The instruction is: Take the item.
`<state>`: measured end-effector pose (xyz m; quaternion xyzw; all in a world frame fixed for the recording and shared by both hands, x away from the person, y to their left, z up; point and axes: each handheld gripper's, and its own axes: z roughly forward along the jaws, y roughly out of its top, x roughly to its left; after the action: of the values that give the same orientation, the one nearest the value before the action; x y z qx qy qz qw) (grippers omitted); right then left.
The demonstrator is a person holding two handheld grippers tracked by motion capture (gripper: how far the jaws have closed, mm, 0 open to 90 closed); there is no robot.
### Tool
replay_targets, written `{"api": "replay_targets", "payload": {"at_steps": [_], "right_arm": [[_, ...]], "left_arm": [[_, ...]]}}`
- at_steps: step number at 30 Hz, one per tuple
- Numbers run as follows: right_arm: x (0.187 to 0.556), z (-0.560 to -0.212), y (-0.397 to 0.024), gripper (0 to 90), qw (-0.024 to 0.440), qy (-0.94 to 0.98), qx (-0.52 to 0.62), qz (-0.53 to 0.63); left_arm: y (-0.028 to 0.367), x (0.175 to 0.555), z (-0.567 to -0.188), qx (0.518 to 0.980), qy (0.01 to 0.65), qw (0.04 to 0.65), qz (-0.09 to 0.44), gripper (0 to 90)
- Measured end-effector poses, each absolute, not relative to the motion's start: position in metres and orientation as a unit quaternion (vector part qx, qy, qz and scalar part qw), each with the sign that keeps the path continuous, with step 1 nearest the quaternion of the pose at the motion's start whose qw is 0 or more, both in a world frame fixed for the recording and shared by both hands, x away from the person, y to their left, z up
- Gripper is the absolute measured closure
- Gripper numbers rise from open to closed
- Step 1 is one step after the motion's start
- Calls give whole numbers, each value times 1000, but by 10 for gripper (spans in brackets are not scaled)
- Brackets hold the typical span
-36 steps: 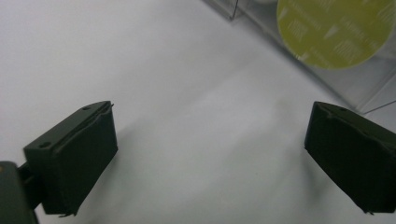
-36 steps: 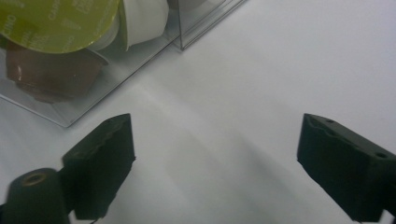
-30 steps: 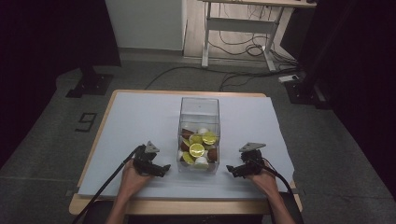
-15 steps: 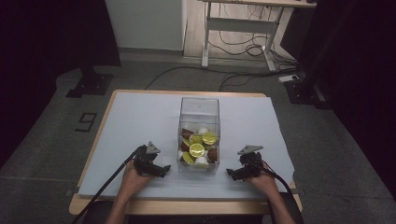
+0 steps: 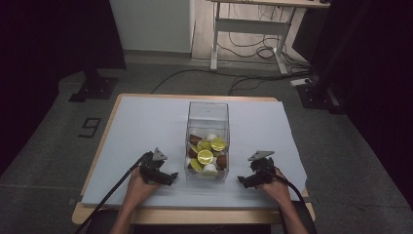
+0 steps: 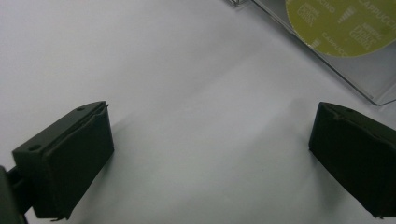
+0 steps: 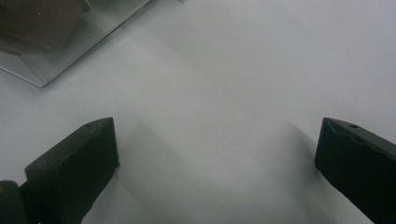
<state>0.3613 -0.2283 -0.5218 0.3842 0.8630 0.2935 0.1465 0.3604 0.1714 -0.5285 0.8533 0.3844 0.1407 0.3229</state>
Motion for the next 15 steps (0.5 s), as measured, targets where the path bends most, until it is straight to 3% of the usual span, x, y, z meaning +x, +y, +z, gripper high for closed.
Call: {"api": "replay_targets", "payload": {"at_steps": [15], "right_arm": [[353,-502,-231,4,169,849,368,340]], "left_arm": [[171,360,-529,853,384,323,141,0]]}}
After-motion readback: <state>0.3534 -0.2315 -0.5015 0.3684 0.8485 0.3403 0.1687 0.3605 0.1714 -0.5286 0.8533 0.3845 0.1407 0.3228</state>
